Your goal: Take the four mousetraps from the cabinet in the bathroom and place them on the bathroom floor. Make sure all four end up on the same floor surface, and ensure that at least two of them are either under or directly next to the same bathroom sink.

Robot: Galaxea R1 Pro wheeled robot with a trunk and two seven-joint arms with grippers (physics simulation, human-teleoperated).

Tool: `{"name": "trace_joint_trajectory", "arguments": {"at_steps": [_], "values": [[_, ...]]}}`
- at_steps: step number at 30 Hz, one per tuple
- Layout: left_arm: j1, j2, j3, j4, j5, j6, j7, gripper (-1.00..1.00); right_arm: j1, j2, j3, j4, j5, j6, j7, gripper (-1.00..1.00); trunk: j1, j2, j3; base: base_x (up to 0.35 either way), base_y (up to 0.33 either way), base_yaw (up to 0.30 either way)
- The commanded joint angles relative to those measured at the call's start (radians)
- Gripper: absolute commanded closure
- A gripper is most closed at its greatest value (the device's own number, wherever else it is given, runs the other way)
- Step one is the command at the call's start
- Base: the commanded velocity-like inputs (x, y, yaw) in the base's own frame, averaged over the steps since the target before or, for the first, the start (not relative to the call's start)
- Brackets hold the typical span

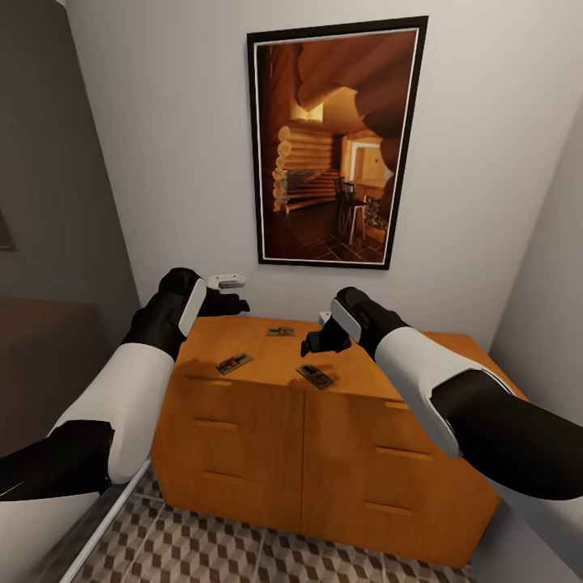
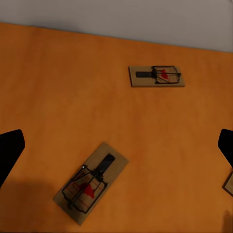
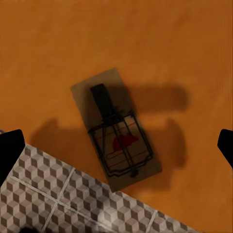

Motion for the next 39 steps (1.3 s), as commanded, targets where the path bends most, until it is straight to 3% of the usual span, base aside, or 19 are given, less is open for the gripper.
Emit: {"name": "trace_joint_trajectory", "arguments": {"at_steps": [1,39], "values": [[-0.001,0.000,0.000,0.000,0.005,0.004,0.002,-1.00,-0.001,0.000,0.004,0.000,-0.002,0.003,0.000,-1.00,0.000,-0.001,-0.001,0.098,0.000,0.000],[-0.001,-0.002,-0.001,0.004,0.006,0.007,0.003,-1.00,-0.001,0.000,0.008,0.038,0.004,0.003,-0.001,-1.00,0.000,-0.001,-0.001,0.024,0.000,0.000]]}}
